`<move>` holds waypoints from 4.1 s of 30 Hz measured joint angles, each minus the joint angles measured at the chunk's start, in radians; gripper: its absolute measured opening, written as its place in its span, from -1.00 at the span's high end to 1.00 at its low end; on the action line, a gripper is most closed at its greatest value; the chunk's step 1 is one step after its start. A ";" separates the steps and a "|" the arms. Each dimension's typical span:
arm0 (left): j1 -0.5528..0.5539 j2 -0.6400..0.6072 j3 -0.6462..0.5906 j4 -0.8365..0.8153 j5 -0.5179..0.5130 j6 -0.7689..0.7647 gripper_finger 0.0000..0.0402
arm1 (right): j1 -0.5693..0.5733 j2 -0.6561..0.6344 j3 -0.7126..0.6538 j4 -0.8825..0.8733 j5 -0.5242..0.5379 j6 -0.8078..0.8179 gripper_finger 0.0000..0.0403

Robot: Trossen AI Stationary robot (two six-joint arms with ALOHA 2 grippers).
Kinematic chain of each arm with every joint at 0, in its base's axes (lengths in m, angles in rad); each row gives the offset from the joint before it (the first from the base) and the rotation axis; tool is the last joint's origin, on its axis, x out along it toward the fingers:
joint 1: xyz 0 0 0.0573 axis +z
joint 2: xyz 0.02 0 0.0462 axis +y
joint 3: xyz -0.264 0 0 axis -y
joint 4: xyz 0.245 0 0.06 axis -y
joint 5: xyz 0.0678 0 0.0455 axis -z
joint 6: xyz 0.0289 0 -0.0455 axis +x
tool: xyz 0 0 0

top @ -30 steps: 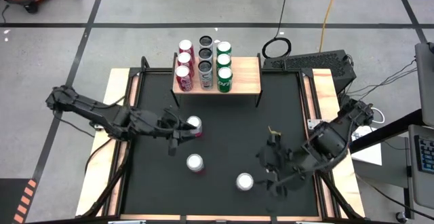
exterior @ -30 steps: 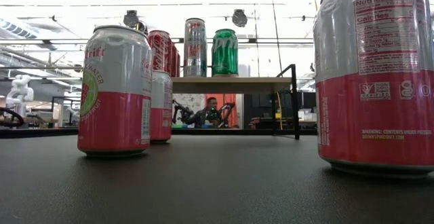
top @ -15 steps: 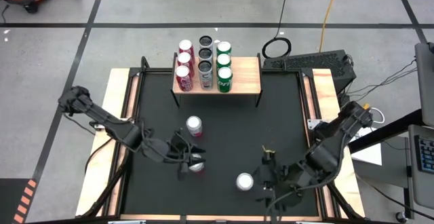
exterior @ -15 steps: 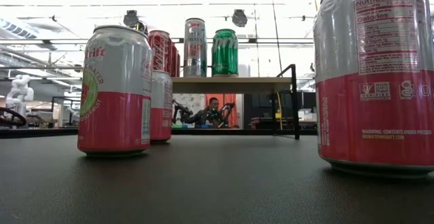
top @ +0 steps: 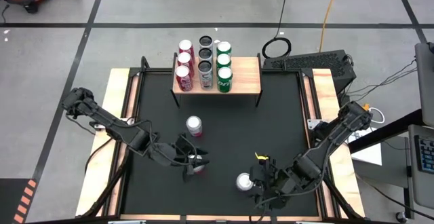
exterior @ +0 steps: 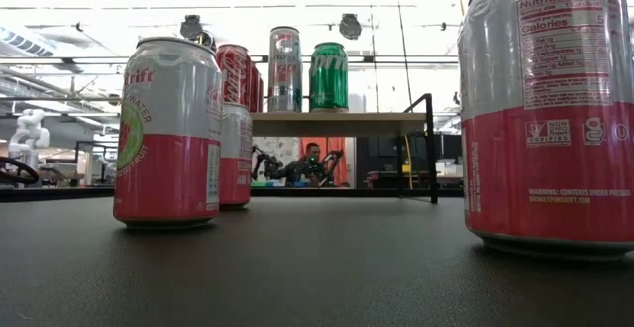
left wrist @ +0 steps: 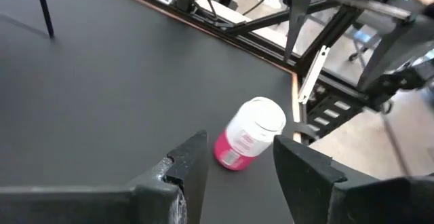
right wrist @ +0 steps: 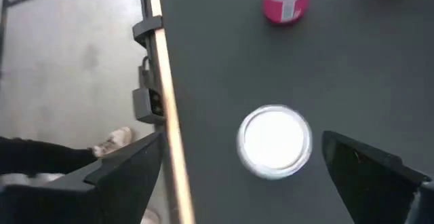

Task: Place canned beverage on shelf
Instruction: Put the bottom right pink soda can on the shelf

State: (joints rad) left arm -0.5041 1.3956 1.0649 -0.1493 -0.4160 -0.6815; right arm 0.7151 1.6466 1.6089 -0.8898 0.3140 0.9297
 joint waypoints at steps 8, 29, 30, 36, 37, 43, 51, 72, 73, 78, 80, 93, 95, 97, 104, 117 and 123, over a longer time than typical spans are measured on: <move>0.000 0.000 -0.016 0.009 -0.152 0.147 0.16 | -0.014 0.002 -0.020 -0.010 0.322 -0.288 -0.88; -0.029 0.126 -0.044 0.131 -0.280 0.129 0.16 | 0.084 0.005 -0.154 0.301 0.601 -0.341 -0.89; -0.028 0.134 -0.044 0.147 -0.280 0.111 0.16 | 0.102 0.005 -0.154 0.306 0.601 -0.339 -0.89; -0.047 0.192 -0.044 0.245 -0.280 0.093 0.16 | 0.218 0.045 -0.155 0.303 0.639 -0.288 -0.88; -0.052 0.200 -0.044 0.254 -0.280 0.094 0.16 | 0.231 0.053 -0.155 0.304 0.653 -0.271 -0.88; -0.070 0.231 -0.044 0.278 -0.281 0.092 0.16 | 0.295 0.099 -0.155 0.372 0.715 -0.215 -0.89; -0.080 0.236 -0.044 0.278 -0.313 0.106 0.16 | 0.325 0.211 -0.155 0.280 0.819 0.005 -0.90; -0.073 0.235 -0.044 0.322 -0.460 0.227 0.16 | 0.274 0.239 -0.320 0.283 0.818 0.369 -0.98; -0.073 0.235 -0.044 0.322 -0.458 0.227 0.16 | 0.271 0.239 -0.332 0.304 0.816 0.369 -0.98; -0.073 0.235 -0.044 0.321 -0.456 0.224 0.16 | 0.248 0.238 -0.387 0.382 0.816 0.352 -0.98; -0.073 0.235 -0.044 0.321 -0.453 0.220 0.16 | 0.235 0.238 -0.413 0.435 0.815 0.326 -0.98; -0.073 0.235 -0.044 0.321 -0.452 0.218 0.16 | 0.171 0.238 -0.466 0.663 0.716 0.047 -0.79; -0.073 0.235 -0.044 0.321 -0.452 0.218 0.16 | 0.157 0.238 -0.466 0.670 0.688 0.014 -0.70; -0.073 0.235 -0.044 0.321 -0.452 0.217 0.16 | 0.145 0.238 -0.466 0.690 0.666 -0.035 -0.60; -0.073 0.235 -0.044 0.322 -0.378 0.218 0.16 | 0.123 0.235 -0.465 0.710 0.605 -0.164 -0.36; -0.080 0.244 -0.044 0.427 -0.265 0.369 0.16 | 0.111 0.083 -0.469 0.686 0.458 -0.526 -0.43; -0.080 0.284 -0.044 0.605 -0.239 0.511 0.16 | 0.094 -0.045 -0.469 0.676 0.383 -0.705 -0.44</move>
State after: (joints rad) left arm -0.5838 1.6798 1.0210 0.4560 -0.6549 -0.1702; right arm 0.8095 1.6019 1.1400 -0.2136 0.6974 0.2244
